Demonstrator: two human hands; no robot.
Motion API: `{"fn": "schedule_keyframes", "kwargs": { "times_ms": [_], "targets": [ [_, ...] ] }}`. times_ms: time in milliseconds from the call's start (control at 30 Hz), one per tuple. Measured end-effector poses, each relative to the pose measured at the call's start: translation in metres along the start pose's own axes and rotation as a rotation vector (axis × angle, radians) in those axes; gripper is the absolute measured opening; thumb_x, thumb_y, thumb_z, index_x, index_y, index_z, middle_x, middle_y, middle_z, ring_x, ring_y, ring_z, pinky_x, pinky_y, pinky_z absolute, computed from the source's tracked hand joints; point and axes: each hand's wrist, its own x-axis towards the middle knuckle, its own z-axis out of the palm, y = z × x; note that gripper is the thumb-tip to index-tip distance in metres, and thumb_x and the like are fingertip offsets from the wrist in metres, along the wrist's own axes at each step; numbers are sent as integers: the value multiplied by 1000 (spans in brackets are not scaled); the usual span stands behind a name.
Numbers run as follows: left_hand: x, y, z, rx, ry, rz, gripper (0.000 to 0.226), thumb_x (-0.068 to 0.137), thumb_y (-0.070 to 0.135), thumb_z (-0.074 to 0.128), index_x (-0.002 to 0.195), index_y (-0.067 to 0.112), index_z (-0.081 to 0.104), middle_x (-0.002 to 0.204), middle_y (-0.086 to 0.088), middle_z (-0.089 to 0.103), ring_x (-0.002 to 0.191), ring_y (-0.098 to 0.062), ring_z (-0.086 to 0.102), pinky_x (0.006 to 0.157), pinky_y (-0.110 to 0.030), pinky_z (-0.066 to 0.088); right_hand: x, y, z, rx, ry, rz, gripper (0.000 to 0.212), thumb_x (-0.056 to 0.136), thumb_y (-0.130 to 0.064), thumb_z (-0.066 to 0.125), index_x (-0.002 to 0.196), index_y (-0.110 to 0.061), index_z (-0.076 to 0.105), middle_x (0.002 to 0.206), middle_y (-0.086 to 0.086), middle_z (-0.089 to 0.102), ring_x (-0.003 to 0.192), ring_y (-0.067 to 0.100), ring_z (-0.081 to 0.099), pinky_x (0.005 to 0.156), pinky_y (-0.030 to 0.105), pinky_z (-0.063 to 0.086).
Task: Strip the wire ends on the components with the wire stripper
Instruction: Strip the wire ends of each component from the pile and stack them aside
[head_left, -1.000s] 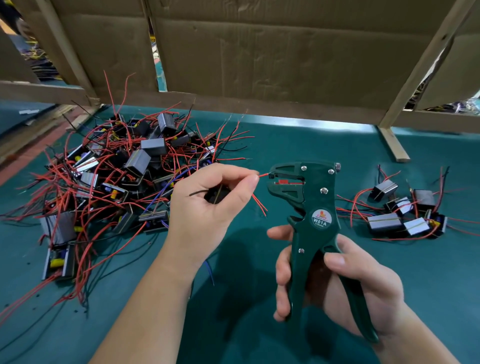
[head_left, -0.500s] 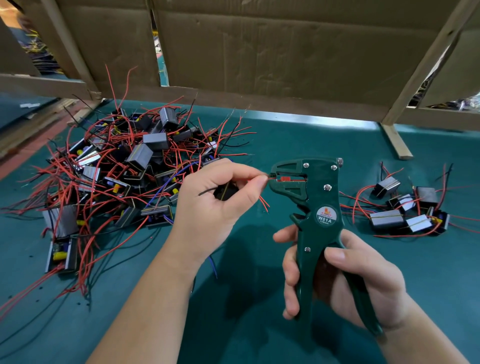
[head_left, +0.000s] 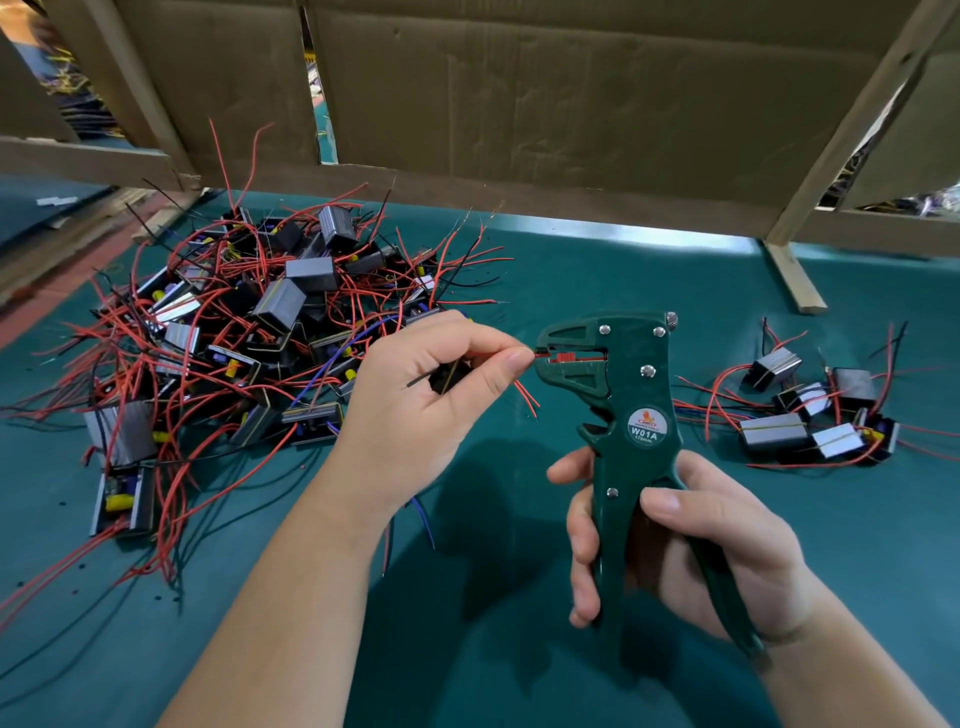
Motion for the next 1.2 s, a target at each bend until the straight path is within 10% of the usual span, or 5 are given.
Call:
{"fn": "schedule_keyframes", "kwargs": {
  "times_ms": [267, 467, 700, 833, 1200],
  "targets": [
    [-2, -4, 1, 49, -32, -41, 5, 90, 34, 63, 89, 29, 64, 73, 12, 60, 68, -2, 53, 67, -14, 38, 4, 1, 5, 30, 73, 19, 44, 71, -36, 81, 99, -6, 65, 74, 20, 59, 57, 37, 60, 60, 49, 51],
    [-6, -12, 4, -178, -167, -228, 18, 82, 36, 41, 98, 32, 34, 81, -1, 63, 71, -9, 51, 65, -15, 39, 17, 10, 15, 32, 441, -5, 43, 65, -44, 79, 77, -10, 56, 56, 12, 45, 34, 22, 41, 43, 30, 42],
    [-4, -21, 1, -109, -118, -221, 26, 93, 48, 31, 79, 38, 50, 86, -14, 64, 77, -30, 51, 71, -43, 41, 10, 0, 2, 211, 207, -87, 55, 61, -37, 82, 103, -5, 67, 82, 19, 58, 67, 37, 59, 66, 52, 52],
    [-5, -24, -4, -61, -189, -241, 37, 88, 51, 26, 84, 24, 50, 78, 11, 53, 72, -10, 43, 70, -20, 36, 6, -2, -1, 192, 174, -122, 59, 64, -31, 80, 112, -2, 64, 87, 22, 58, 73, 41, 60, 71, 56, 51],
    [-3, -10, 5, 100, -89, -139, 24, 99, 31, 40, 82, 15, 46, 67, 14, 40, 64, -7, 39, 64, -22, 34, 6, 2, 5, 176, -79, -22, 53, 80, -27, 69, 123, 1, 55, 93, 24, 58, 79, 43, 59, 78, 57, 47]
  ]
}}
